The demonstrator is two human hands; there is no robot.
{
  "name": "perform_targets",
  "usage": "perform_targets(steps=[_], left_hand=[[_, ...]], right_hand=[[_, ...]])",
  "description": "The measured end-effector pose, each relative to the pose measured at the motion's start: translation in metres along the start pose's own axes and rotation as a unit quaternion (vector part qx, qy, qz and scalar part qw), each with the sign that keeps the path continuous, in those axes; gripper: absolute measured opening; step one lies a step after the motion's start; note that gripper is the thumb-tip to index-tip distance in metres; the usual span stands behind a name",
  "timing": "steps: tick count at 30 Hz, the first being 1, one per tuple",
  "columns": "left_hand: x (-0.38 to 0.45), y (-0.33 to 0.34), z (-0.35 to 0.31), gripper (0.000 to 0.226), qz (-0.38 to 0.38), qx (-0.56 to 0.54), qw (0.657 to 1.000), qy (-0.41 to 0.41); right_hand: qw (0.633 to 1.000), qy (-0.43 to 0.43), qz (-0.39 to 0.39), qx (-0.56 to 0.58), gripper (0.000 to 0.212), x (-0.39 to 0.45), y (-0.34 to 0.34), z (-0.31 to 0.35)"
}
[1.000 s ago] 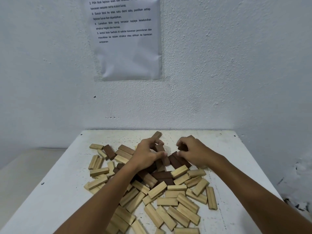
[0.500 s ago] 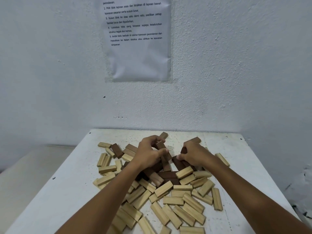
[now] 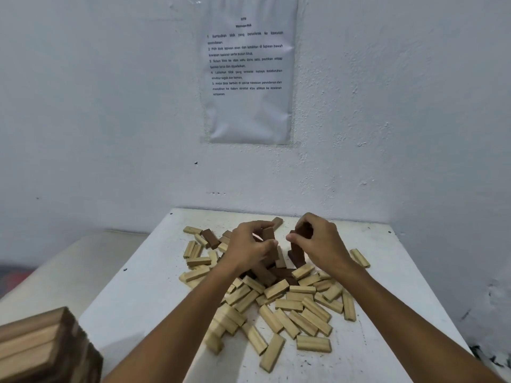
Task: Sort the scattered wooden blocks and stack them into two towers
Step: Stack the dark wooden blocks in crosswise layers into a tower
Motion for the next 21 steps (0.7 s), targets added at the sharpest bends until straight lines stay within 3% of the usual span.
perform_targets(steps=[4,11,21], left_hand=[[-0.041,-0.007,-0.015,0.043,0.029,0.012,0.999,-0.009],[-0.130,-0.030,-0.014,0.033,-0.011,0.034,0.999,-0.027],[-0.221,-0.061,0.008,0.028,-0.002,0.008,0.996,-0.090]], right_hand=[[0.998,-0.007,0.067,0.018,0.018,-0.043,0.006,0.020],[0.984,0.017,0.165,0.065,0.017,-0.123,0.033,0.034],[0.964,0.076,0.246,0.066,0.024,-0.184,0.075,0.049]])
Point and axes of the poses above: each hand's wrist, its own x-axis towards the middle knuckle, its own y-axis out of the palm, z = x × y, the point moved 4 cm from there along x, towards the middle knuckle, and after that the axes turned 9 degrees about y, right-handed, at the moved point
